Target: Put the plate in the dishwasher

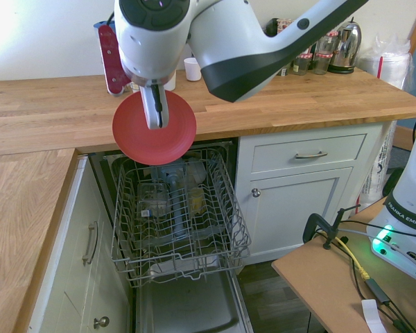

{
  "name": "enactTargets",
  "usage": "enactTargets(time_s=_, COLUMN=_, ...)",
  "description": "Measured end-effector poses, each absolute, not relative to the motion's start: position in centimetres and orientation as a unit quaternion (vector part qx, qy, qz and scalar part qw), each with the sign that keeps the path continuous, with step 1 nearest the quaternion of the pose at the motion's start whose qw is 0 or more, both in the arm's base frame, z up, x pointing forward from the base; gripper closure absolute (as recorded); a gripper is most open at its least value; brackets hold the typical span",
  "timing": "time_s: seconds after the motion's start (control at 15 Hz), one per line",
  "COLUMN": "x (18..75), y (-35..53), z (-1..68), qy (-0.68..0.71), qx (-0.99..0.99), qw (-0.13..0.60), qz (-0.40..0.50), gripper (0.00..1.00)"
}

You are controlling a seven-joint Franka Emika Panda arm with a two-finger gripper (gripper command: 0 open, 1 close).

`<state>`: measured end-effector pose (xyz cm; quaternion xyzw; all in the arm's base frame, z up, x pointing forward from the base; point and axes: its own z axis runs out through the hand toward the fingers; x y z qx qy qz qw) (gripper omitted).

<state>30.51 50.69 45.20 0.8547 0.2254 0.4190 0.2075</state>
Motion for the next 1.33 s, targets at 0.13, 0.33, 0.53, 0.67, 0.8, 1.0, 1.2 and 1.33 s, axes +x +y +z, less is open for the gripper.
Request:
enactTargets(time_s=0.13, x=30.0, y=50.8, z=42.8, qy=0.211, qx=0.854, qw=0.203, qz=0.43, gripper=1.0)
enactTargets(time_s=0.33, x=29.7, y=51.9, z=37.9, qy=0.207, qx=0.85, qw=0.201, qz=0.44, gripper=1.0)
enactTargets(time_s=0.53, x=29.6, y=52.2, z=32.4, qy=0.186, qx=0.859, qw=0.21, qz=0.429, gripper=1.0)
enactTargets(time_s=0.67, x=28.7, y=53.0, z=30.2, qy=0.172, qx=0.862, qw=0.21, qz=0.428, gripper=1.0)
enactTargets(time_s=0.8, x=28.2, y=53.7, z=28.4, qy=0.16, qx=0.862, qw=0.211, qz=0.431, gripper=1.0)
enactTargets(time_s=1.0, x=28.4, y=54.8, z=26.1, qy=0.147, qx=0.864, qw=0.22, qz=0.429, gripper=1.0)
enactTargets(time_s=1.2, x=29.0, y=55.7, z=24.3, qy=0.143, qx=0.867, qw=0.223, qz=0.423, gripper=1.0)
enactTargets(time_s=1.33, x=29.3, y=55.9, z=23.3, qy=0.142, qx=0.868, qw=0.225, qz=0.419, gripper=1.0)
